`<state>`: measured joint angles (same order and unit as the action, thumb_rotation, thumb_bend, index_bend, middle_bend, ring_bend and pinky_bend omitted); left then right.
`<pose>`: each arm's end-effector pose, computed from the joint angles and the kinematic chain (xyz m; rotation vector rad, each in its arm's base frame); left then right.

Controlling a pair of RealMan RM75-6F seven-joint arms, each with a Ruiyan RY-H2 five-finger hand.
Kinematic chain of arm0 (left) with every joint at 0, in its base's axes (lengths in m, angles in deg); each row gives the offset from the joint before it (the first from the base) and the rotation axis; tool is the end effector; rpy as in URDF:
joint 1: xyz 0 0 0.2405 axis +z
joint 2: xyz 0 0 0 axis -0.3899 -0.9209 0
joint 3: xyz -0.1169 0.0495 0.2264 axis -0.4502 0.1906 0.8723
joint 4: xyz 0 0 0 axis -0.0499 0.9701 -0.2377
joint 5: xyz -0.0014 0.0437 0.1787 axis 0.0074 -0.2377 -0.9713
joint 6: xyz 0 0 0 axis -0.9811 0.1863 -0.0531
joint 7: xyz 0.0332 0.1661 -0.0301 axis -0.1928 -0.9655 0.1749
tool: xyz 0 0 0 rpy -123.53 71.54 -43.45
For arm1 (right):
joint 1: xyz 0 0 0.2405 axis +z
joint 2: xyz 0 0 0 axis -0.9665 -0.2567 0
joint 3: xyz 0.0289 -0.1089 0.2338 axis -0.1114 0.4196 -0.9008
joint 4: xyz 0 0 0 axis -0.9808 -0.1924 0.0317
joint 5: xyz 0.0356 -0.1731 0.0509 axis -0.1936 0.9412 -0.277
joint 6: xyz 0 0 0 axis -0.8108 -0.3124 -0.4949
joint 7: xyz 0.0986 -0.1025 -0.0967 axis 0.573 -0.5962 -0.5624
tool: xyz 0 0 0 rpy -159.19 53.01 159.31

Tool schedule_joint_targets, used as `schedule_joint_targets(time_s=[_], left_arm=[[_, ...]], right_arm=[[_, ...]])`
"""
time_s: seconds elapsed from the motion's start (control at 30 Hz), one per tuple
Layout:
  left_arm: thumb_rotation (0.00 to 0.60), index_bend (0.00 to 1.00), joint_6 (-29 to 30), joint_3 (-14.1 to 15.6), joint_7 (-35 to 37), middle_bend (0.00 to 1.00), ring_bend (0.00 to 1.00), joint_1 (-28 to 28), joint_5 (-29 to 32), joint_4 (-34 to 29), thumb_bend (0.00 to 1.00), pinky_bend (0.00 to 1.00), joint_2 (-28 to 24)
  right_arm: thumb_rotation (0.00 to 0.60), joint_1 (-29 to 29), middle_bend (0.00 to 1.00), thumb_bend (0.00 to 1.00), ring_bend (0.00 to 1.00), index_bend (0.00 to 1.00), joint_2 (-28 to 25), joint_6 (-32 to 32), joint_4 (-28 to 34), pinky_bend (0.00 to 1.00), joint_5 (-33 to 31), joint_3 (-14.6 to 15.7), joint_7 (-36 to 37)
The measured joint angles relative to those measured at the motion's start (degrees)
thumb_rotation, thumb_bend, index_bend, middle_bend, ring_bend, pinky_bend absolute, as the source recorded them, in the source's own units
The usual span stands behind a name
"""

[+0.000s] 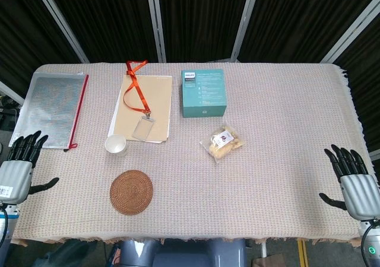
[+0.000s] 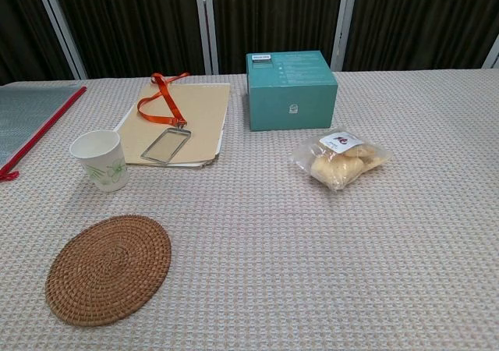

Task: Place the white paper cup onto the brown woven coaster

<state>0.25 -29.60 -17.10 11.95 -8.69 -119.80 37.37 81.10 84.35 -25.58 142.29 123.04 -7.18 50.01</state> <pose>-0.2798 0.2303 0.1686 -1.4397 -0.8385 -0.9536 -0.2879 -0.2125 0.2053 1.4910 -0.7888 0.8814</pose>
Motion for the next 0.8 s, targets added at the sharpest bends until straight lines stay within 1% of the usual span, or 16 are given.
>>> schedule_joint_targets(time_s=[0.23, 0.4, 0.57, 0.73, 0.8], left_arm=[[0.600, 0.00, -2.0, -0.1, -1.0, 0.00, 0.00, -0.2, 0.7, 0.4, 0.00, 0.00, 0.1], [0.600, 0.00, -6.2, -0.9, -2.5, 0.00, 0.00, -2.4, 1.8, 0.9, 0.01, 0.00, 1.0], [0.600, 0.00, -15.4, -3.0, -5.0, 0.00, 0.00, -7.7, 4.9, 2.3, 0.08, 0.00, 3.3], [0.600, 0.00, -25.2, -5.7, -8.5, 0.00, 0.00, -15.3, 8.0, 7.6, 0.11, 0.00, 8.7], [0.600, 0.01, -27.6, -6.4, -9.4, 0.00, 0.00, -17.3, 9.0, 10.0, 0.12, 0.04, 11.1]], right_arm=[[0.600, -0.3, 0.00, 0.00, 0.00, 0.00, 0.2, -1.2, 0.4, 0.00, 0.5, 0.0, -0.5], [0.600, -0.6, 0.00, 0.00, 0.00, 0.00, 0.2, -1.6, 0.7, 0.00, -0.1, -0.3, -0.7], [0.600, -0.5, 0.00, 0.00, 0.00, 0.00, 0.7, -1.9, 0.7, 0.00, -0.7, -0.9, -1.2], [0.600, -0.6, 0.00, 0.00, 0.00, 0.00, 0.7, -2.0, 0.6, 0.00, -2.1, -1.4, -0.9], [0.600, -0.7, 0.00, 0.00, 0.00, 0.00, 0.6, -1.8, 0.3, 0.00, -2.7, -1.6, -0.8]])
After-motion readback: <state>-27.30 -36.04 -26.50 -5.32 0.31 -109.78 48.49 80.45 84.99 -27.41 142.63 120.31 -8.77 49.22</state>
